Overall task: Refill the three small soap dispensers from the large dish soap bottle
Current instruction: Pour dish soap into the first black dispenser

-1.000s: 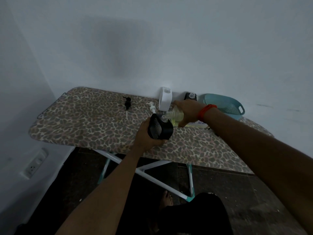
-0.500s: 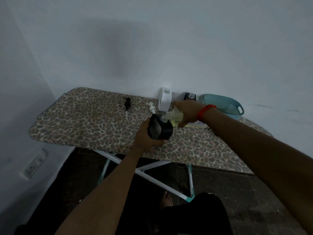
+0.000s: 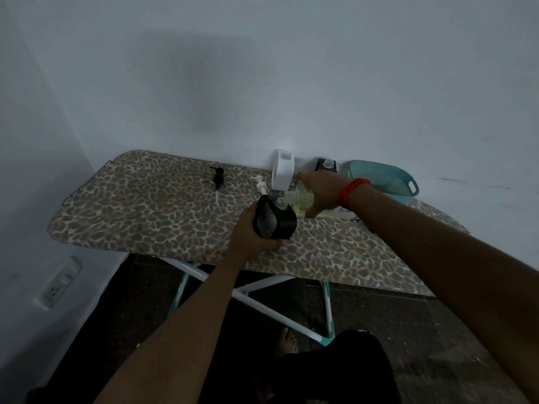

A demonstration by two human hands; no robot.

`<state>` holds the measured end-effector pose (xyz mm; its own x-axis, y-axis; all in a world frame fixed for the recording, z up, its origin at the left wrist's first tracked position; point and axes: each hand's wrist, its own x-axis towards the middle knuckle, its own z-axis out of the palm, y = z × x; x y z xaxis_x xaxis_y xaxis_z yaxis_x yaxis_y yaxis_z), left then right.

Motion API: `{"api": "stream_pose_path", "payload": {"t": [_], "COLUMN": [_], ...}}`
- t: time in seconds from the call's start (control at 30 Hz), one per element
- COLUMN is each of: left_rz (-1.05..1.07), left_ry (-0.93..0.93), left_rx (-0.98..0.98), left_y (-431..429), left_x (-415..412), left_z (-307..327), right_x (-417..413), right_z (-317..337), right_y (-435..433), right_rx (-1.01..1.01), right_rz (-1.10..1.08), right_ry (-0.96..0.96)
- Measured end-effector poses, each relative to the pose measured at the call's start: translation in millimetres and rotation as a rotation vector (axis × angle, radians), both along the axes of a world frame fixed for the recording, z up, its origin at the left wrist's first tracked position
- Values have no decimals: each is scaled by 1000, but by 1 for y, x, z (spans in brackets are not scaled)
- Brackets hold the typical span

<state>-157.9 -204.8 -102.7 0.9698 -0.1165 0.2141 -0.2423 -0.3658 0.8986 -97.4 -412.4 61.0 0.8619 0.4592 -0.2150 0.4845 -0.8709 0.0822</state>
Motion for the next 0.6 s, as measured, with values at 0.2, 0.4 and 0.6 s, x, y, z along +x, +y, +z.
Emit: {"api": "stream_pose_path", "payload": {"t": [0.2,0.4,0.6], "left_rz": [-3,-28,-13], "left_ry": [12,-16,3], "left_rx": [-16,-36,-45], "left_y": [-1,1,0], "left_x": [0,-1,-1], "left_z": [0,1,2], "right_x": [-1,0,2], "right_z": [0,-1,-3], "right_y": [0,0,0], "right_rx": [8,13,17], "right_rz": [1,2,1], "right_ry": [-12,-6,-6]}}
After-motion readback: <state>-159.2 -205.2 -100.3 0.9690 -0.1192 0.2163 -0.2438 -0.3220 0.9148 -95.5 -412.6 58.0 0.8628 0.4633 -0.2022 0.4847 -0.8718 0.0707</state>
